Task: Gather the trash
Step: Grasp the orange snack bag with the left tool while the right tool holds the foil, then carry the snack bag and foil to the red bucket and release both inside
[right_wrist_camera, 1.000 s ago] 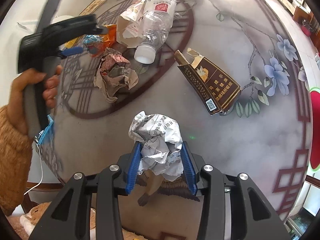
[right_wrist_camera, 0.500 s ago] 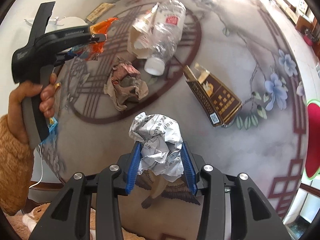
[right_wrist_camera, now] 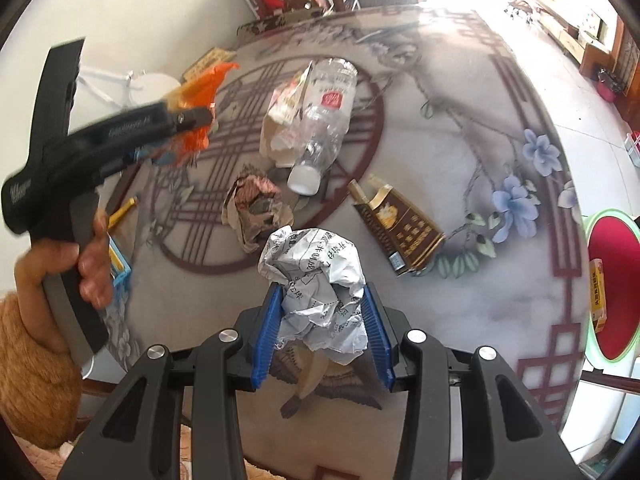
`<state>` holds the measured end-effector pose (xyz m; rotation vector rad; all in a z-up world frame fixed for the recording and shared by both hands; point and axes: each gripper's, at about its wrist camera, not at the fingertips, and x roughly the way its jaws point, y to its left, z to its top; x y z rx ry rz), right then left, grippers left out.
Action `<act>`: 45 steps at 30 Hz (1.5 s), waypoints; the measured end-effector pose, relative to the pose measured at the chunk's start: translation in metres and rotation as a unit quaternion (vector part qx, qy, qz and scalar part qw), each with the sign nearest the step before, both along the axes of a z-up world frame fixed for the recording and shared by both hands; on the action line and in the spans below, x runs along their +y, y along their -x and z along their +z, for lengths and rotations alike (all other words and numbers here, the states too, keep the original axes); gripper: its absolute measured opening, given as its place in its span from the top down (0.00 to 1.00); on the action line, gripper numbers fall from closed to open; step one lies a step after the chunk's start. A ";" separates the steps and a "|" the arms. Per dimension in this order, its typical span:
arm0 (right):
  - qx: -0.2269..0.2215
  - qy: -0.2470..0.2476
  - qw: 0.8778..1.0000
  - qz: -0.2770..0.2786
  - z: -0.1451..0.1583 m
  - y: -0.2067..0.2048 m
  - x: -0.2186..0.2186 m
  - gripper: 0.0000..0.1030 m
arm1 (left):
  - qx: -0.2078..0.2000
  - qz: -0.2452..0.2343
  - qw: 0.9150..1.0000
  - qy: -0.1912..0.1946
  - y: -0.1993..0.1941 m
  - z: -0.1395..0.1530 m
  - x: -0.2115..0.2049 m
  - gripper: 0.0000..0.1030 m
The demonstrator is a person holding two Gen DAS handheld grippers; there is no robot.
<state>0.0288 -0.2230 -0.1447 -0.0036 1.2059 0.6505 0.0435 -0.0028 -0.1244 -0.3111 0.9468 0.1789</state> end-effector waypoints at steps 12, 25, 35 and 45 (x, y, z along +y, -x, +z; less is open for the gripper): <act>-0.014 -0.018 1.000 -0.019 0.016 -0.002 -0.028 0.61 | 0.008 -0.036 0.999 0.001 0.011 0.002 -0.048 0.50; -0.020 -0.035 0.994 -0.105 0.024 -0.011 -0.083 0.61 | 0.011 -0.116 0.993 0.006 -0.004 0.004 -0.106 0.50; -0.027 -0.039 0.986 -0.159 0.031 -0.018 -0.124 0.61 | 0.026 -0.175 0.984 0.017 -0.006 -0.004 -0.153 0.50; -0.024 -0.027 0.980 -0.193 0.029 -0.021 -0.158 0.61 | 0.043 -0.203 0.978 0.031 -0.015 -0.014 -0.183 0.50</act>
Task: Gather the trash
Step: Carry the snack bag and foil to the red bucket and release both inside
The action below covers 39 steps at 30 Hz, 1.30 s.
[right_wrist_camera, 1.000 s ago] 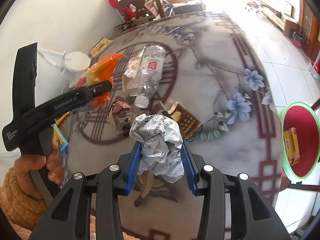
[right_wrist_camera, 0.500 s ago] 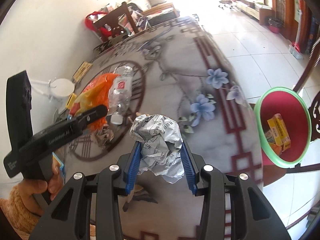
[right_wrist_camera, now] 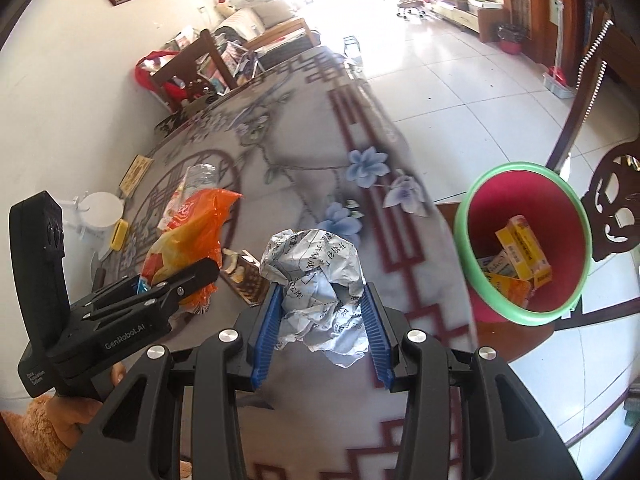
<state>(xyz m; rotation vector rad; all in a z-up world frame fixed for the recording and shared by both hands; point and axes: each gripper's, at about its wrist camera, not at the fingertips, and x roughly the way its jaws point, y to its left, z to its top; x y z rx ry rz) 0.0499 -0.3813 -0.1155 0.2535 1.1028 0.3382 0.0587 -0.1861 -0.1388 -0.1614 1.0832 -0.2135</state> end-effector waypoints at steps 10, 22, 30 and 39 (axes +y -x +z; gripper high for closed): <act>0.012 0.005 0.999 -0.035 -0.006 -0.011 -0.044 0.61 | 0.016 -0.032 0.999 0.002 -0.011 -0.011 -0.038 0.50; 0.031 0.006 0.998 -0.059 -0.019 -0.027 -0.085 0.61 | 0.027 -0.039 0.999 -0.004 -0.038 -0.016 -0.070 0.50; 0.033 0.018 0.995 -0.088 -0.022 -0.033 -0.131 0.61 | 0.021 -0.071 0.997 0.001 -0.068 -0.014 -0.123 0.49; 0.036 0.026 0.993 -0.106 -0.028 -0.052 -0.185 0.61 | 0.028 -0.106 0.994 0.001 -0.095 -0.022 -0.188 0.49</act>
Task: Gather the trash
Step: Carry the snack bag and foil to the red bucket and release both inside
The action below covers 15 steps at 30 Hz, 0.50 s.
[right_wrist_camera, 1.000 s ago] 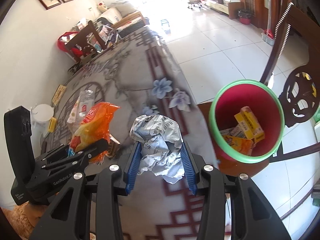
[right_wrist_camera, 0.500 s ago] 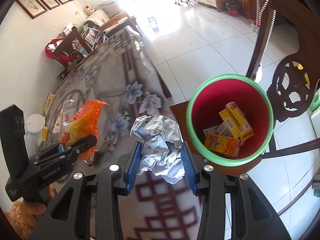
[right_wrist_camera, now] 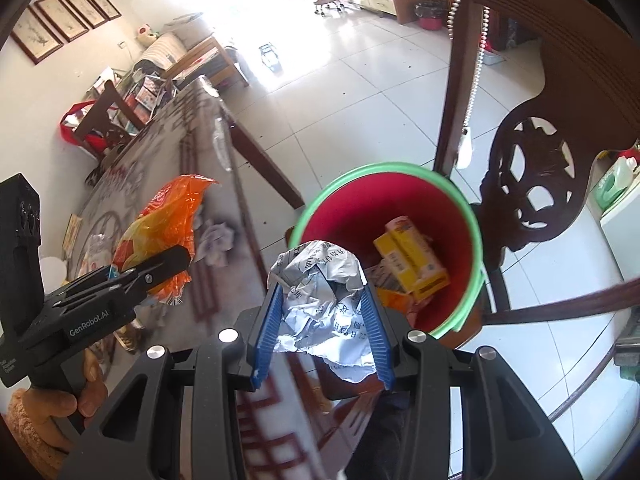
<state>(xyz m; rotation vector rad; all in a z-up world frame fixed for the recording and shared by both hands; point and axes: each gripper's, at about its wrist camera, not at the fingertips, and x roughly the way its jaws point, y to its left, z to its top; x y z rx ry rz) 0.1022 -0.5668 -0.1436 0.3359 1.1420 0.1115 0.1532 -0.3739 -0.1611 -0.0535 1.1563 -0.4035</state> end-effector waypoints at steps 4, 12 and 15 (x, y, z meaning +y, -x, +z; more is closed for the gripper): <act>-0.005 0.005 1.000 -0.002 -0.001 -0.014 -0.019 0.61 | 0.001 -0.010 1.000 -0.006 -0.008 -0.003 -0.026 0.49; -0.009 -0.002 1.000 -0.004 -0.002 -0.032 -0.047 0.57 | 0.012 -0.023 0.999 -0.020 -0.023 -0.015 -0.062 0.48; -0.010 -0.008 1.000 -0.013 -0.003 -0.034 -0.055 0.46 | 0.019 -0.023 0.999 -0.023 -0.028 -0.020 -0.070 0.40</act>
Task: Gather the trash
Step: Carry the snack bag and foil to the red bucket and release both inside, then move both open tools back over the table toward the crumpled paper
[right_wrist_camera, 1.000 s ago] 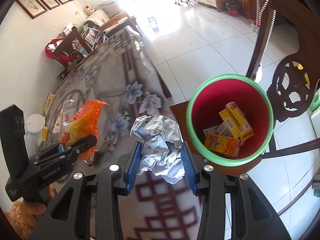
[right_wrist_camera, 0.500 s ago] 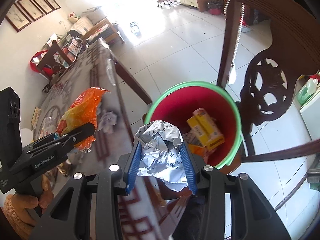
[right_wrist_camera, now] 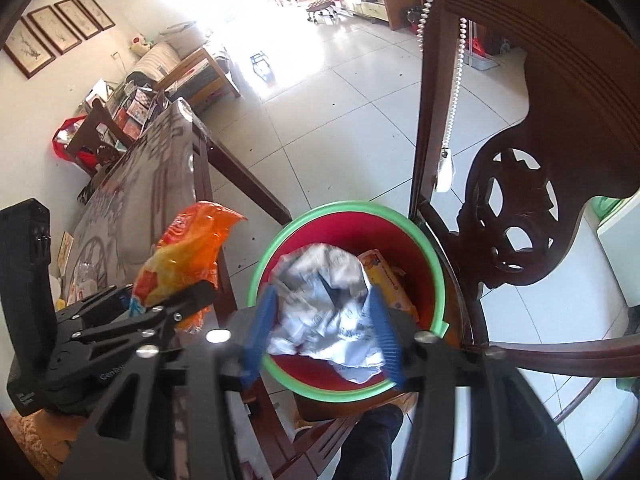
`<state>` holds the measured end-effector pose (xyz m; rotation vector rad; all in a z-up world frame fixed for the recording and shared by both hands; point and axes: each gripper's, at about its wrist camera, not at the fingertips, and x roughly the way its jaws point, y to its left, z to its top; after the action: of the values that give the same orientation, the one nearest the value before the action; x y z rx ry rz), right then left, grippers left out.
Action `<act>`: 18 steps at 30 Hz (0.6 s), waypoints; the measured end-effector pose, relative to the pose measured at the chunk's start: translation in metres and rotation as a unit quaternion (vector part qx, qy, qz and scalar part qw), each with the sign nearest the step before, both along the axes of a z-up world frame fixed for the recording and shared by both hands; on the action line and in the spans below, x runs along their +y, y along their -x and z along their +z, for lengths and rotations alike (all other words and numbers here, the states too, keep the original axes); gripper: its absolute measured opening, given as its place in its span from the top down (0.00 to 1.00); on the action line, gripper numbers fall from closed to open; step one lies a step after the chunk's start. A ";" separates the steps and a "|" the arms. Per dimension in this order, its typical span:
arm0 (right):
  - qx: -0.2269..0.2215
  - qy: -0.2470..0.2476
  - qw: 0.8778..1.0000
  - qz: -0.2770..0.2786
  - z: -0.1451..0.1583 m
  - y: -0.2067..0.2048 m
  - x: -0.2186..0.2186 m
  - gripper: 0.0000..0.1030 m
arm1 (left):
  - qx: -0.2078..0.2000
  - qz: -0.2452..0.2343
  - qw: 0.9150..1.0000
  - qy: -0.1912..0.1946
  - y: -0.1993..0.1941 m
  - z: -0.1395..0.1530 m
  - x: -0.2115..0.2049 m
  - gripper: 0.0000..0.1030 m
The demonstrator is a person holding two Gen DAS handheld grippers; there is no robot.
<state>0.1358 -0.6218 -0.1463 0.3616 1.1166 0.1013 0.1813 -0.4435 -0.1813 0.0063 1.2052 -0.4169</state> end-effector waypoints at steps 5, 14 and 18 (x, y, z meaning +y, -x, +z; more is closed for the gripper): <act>0.001 -0.003 1.000 -0.006 -0.001 0.001 -0.007 0.44 | 0.005 -0.001 1.000 0.000 -0.003 -0.002 -0.004 0.32; -0.003 0.023 1.000 0.006 0.009 0.015 0.019 0.32 | -0.005 0.022 1.000 0.013 0.008 0.014 0.026 0.29; -0.005 0.032 0.999 0.022 0.014 0.022 0.044 0.27 | -0.021 0.040 0.999 0.022 0.021 0.027 0.055 0.26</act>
<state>0.1138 -0.5774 -0.1320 0.2797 1.1156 0.1054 0.1598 -0.3882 -0.1546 -0.0708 1.1511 -0.3708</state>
